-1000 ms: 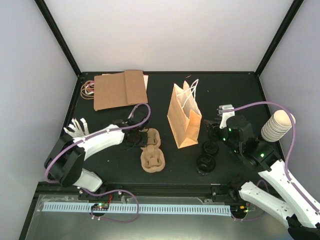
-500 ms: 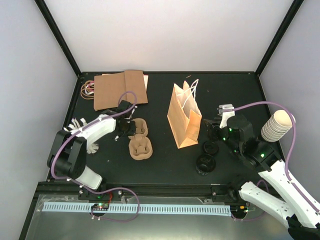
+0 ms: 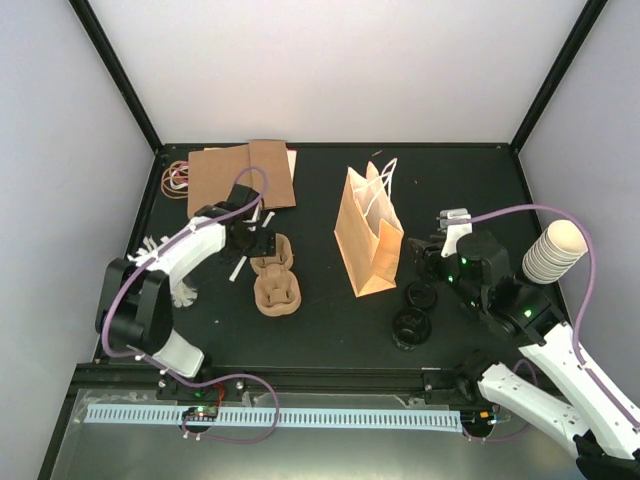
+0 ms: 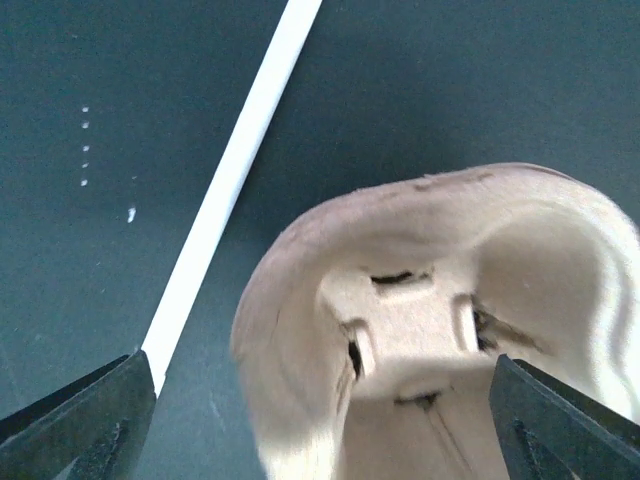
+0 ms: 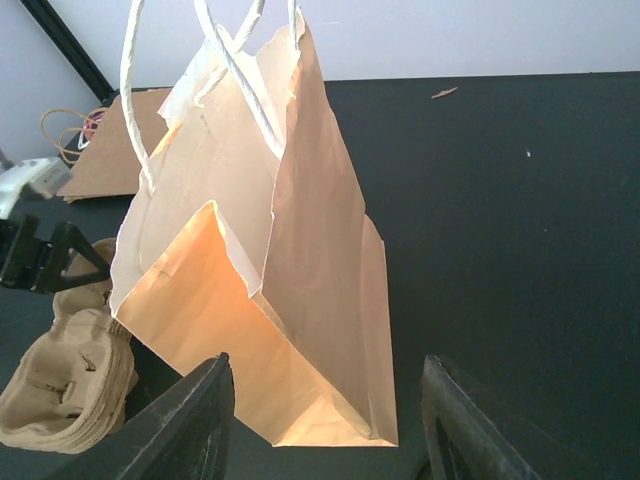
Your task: Pack the takeout coffee
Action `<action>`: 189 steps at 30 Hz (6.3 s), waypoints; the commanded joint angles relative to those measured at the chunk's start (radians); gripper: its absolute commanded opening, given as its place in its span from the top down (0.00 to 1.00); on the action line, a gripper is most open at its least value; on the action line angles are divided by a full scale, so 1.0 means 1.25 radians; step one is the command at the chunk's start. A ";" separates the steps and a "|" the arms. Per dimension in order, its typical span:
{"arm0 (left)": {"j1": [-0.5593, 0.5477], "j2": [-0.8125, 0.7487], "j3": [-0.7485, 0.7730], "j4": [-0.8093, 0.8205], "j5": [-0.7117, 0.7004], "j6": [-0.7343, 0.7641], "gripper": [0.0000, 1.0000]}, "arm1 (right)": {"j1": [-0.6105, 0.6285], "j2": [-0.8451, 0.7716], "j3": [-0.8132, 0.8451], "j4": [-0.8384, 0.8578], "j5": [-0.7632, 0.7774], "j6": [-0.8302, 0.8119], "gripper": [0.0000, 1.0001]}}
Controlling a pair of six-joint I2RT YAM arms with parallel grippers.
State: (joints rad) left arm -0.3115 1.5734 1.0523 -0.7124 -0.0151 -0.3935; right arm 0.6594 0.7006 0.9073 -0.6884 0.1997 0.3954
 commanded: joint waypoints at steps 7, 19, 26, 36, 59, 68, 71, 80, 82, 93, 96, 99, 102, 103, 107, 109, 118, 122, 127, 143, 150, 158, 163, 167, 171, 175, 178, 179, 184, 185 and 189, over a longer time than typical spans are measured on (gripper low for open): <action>-0.095 -0.227 -0.022 -0.120 0.019 -0.045 0.03 | -0.004 -0.017 -0.058 0.048 -0.017 0.018 0.43; -0.289 -0.288 -0.080 -0.126 -0.092 -0.227 0.06 | -0.003 -0.118 -0.242 0.158 -0.022 0.090 0.43; -0.326 -0.174 -0.036 -0.139 -0.142 -0.246 0.06 | -0.003 -0.124 -0.300 0.184 -0.031 0.097 0.43; -0.416 -0.034 0.064 -0.183 -0.209 -0.258 0.04 | -0.003 -0.150 -0.310 0.188 -0.017 0.090 0.43; -0.350 -0.193 -0.124 -0.266 -0.245 -0.227 0.05 | -0.002 -0.120 -0.341 0.235 -0.032 0.102 0.43; -0.318 -0.267 -0.096 -0.195 -0.131 -0.129 0.25 | -0.002 -0.113 -0.402 0.315 -0.031 0.078 0.43; -0.319 -0.268 -0.084 -0.159 -0.055 -0.072 0.30 | -0.003 -0.112 -0.428 0.353 -0.036 0.056 0.43; -0.319 -0.195 -0.035 -0.152 -0.133 -0.017 0.49 | -0.003 -0.125 -0.507 0.442 -0.065 0.024 0.44; -0.320 -0.159 -0.012 -0.154 -0.149 0.001 0.52 | -0.003 -0.138 -0.512 0.446 -0.066 0.021 0.44; -0.301 -0.040 0.061 -0.097 -0.155 0.087 0.56 | -0.002 -0.179 -0.537 0.452 -0.076 0.030 0.44; -0.290 -0.009 0.079 -0.091 -0.129 0.093 0.56 | -0.002 -0.174 -0.535 0.455 -0.077 0.029 0.44; -0.260 0.011 0.085 -0.075 -0.067 0.097 0.57 | -0.002 -0.169 -0.534 0.457 -0.081 0.028 0.44; -0.242 0.017 0.086 -0.061 -0.032 0.106 0.58 | -0.003 -0.169 -0.535 0.458 -0.084 0.029 0.44; -0.239 0.019 0.088 -0.061 -0.023 0.109 0.58 | -0.002 -0.168 -0.536 0.459 -0.084 0.028 0.44; -0.222 0.033 0.102 -0.069 -0.006 0.118 0.64 | -0.002 -0.164 -0.534 0.462 -0.086 0.028 0.44; -0.217 0.041 0.106 -0.074 0.001 0.122 0.67 | -0.002 -0.158 -0.533 0.463 -0.085 0.028 0.44; -0.211 0.061 0.115 -0.115 -0.021 0.108 0.69 | -0.002 -0.151 -0.530 0.464 -0.085 0.027 0.44; -0.210 0.051 0.111 -0.125 -0.036 0.101 0.68 | -0.003 -0.149 -0.531 0.466 -0.085 0.027 0.44; -0.211 0.048 0.102 -0.137 -0.048 0.097 0.67 | -0.002 -0.148 -0.531 0.466 -0.085 0.027 0.44; -0.211 0.009 0.110 -0.163 -0.018 0.104 0.86 | -0.002 -0.149 -0.531 0.464 -0.085 0.029 0.44; -0.211 -0.003 0.134 -0.187 -0.022 0.108 0.94 | -0.002 -0.149 -0.532 0.463 -0.086 0.029 0.44; -0.210 0.000 0.151 -0.202 -0.020 0.111 0.87 | -0.003 -0.148 -0.532 0.462 -0.086 0.028 0.44; -0.210 0.003 0.145 -0.187 0.025 0.117 0.88 | -0.002 -0.149 -0.532 0.462 -0.087 0.028 0.44; -0.209 0.000 0.145 -0.180 0.055 0.118 0.88 | -0.002 -0.150 -0.532 0.462 -0.087 0.029 0.44; -0.205 0.005 0.147 -0.182 0.073 0.120 0.87 | -0.003 -0.150 -0.532 0.462 -0.089 0.028 0.44; -0.196 0.005 0.146 -0.179 0.091 0.120 0.87 | -0.002 -0.152 -0.532 0.463 -0.089 0.029 0.44; -0.189 0.006 0.143 -0.174 0.115 0.121 0.86 | -0.002 -0.152 -0.533 0.461 -0.089 0.028 0.44; -0.187 0.007 0.142 -0.174 0.118 0.122 0.86 | -0.003 -0.153 -0.533 0.461 -0.089 0.028 0.44; -0.182 0.015 0.141 -0.170 0.140 0.125 0.83 | -0.002 -0.154 -0.533 0.462 -0.090 0.028 0.44; -0.181 0.016 0.140 -0.170 0.144 0.127 0.82 | -0.003 -0.153 -0.533 0.463 -0.090 0.029 0.44; -0.180 0.020 0.139 -0.169 0.148 0.127 0.82 | -0.002 -0.153 -0.533 0.464 -0.090 0.027 0.44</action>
State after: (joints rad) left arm -0.5426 1.6009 1.1954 -0.9344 0.1265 -0.2466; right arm 0.6594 0.5167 0.2493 -0.1410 0.0925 0.4427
